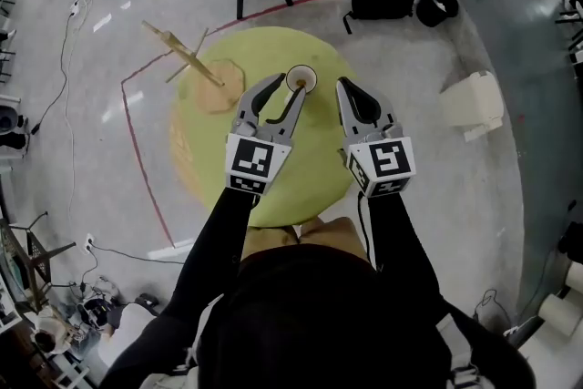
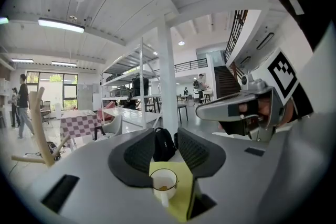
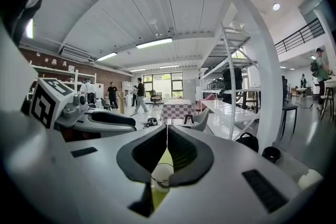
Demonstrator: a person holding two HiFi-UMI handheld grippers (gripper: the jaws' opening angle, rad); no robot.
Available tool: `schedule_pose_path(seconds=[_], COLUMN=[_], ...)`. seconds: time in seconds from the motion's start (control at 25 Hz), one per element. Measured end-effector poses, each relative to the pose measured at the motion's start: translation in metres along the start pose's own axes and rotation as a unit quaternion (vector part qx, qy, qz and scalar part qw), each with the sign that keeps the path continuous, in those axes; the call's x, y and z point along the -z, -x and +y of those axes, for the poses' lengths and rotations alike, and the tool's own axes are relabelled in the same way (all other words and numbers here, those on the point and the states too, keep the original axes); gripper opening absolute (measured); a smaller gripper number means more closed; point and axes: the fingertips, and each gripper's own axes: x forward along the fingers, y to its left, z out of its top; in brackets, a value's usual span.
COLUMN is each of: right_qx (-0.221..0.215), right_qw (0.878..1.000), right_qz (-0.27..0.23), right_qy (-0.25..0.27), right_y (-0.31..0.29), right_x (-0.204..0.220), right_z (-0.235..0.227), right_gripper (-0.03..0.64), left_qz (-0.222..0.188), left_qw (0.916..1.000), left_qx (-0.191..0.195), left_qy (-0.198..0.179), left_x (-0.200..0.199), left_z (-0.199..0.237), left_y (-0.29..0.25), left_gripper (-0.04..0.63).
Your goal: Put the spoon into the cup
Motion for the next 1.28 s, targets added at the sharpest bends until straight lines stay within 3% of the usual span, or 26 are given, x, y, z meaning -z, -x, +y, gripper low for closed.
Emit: schedule_pose_path(seconds=[0.28,0.96,1.08,1.28], right_qx=[0.026,0.057,0.058,0.058], right_qw=[0.999,0.996,0.995,0.995], right_qz=[-0.016,-0.049,-0.057,-0.063], right_qy=[0.025,0.051,0.053,0.056], right_y=[0.012,0.034,0.039,0.048], right_x=[-0.037,-0.081,-0.088,-0.090], right_z=[0.016,0.067,0.077,0.089], right_gripper=[0.028,0.028,0.028,0.028], left_qz=[-0.028,-0.076,-0.079,-0.079], left_qw=[0.9994,0.9967,0.9966,0.9964], left_qx=[0.019,0.013,0.008,-0.007], left_qy=[-0.012,-0.025,-0.023,-0.029], left_x=[-0.039,-0.094,-0.099,-0.099], left_z=[0.005,0.032,0.034,0.036], left_y=[0.022,0.096,0.108,0.122], left_gripper=[0.152,0.146,0.134,0.052])
